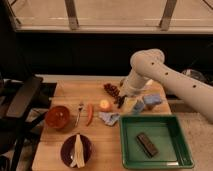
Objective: Place towel in plastic cup
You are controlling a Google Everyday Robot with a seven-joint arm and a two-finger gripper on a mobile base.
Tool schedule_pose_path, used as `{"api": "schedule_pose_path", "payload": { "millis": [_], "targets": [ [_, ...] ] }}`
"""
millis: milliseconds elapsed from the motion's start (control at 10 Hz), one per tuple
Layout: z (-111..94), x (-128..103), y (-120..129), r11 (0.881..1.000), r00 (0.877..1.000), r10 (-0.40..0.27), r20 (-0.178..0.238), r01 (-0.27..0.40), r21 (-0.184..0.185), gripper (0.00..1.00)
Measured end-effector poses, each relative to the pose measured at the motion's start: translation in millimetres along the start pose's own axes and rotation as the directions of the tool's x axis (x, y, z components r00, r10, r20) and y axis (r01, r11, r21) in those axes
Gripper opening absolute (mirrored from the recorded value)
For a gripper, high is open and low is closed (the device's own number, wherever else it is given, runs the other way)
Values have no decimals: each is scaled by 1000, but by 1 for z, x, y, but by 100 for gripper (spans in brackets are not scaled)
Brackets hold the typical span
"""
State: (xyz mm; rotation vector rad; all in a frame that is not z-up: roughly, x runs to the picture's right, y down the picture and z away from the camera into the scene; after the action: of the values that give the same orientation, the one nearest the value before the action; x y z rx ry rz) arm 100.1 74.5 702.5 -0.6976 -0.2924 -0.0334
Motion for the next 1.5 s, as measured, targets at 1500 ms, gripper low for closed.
{"api": "schedule_pose_path", "payload": {
  "millis": [1500],
  "targets": [
    [151,-20,-7,996,996,88,-33,-88,-3,65]
  ]
}}
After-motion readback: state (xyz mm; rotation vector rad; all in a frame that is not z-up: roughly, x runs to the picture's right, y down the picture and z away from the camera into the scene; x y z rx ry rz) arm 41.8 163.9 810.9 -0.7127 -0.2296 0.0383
